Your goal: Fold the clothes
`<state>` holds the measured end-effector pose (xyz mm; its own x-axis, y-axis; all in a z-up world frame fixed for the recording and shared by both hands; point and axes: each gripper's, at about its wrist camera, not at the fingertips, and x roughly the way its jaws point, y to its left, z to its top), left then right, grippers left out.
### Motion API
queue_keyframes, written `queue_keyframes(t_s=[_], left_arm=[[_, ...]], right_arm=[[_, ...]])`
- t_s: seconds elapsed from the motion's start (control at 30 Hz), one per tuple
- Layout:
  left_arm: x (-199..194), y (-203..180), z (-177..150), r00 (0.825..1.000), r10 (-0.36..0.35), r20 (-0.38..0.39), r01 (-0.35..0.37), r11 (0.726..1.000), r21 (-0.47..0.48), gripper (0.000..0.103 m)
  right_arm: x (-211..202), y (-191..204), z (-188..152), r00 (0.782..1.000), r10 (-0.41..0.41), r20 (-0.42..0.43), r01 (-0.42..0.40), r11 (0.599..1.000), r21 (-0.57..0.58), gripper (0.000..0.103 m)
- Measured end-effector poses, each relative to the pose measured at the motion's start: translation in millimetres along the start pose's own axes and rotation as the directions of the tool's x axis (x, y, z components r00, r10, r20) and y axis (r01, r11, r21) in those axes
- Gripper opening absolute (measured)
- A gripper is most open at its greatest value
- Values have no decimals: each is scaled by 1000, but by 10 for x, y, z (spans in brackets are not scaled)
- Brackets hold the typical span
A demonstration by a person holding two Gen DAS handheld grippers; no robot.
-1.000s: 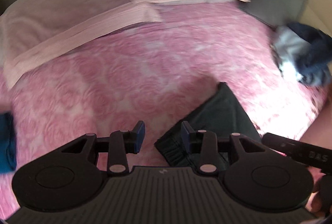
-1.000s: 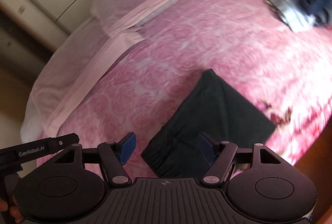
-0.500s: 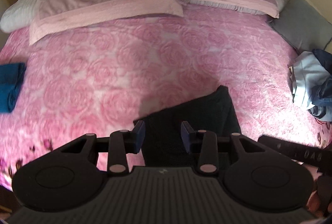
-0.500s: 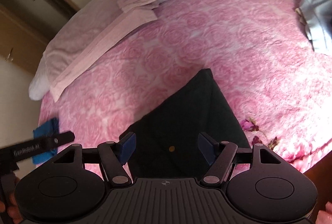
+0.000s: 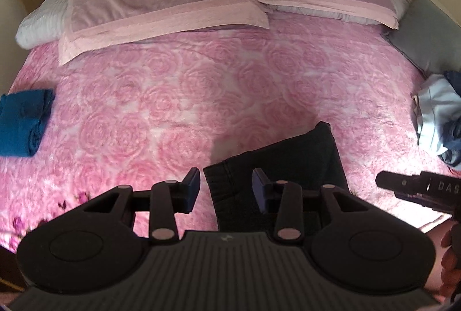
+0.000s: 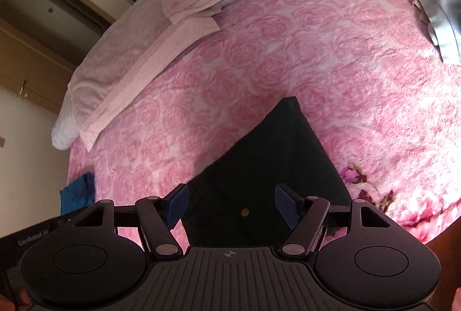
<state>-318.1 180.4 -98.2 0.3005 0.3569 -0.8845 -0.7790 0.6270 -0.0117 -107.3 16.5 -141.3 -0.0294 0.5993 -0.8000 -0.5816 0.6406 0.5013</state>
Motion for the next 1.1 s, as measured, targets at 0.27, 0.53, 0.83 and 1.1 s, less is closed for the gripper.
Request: queue_keyframes(t_s=[0.27,0.53,0.83,1.1], left_arm=[[173,389,58,994,-108,-33,110,992,64,38],[685,947,-219,965,-207,-163,203,978,-40,40],[1094,995,-693,940,-295,-174,250,937,-243,47],[1498,985,-1341,933,-352,-82,273,836,-476,49]], right_arm=[[30,5,-118,996,-69,63,61,991,119,69],[47,-217,-542,991,-128,49,113,967,230,69],[145,-658,-299,990,-144,-9,144,979,143,70],[593,-1104,139,985,-74,-158,61,994,-88,70]])
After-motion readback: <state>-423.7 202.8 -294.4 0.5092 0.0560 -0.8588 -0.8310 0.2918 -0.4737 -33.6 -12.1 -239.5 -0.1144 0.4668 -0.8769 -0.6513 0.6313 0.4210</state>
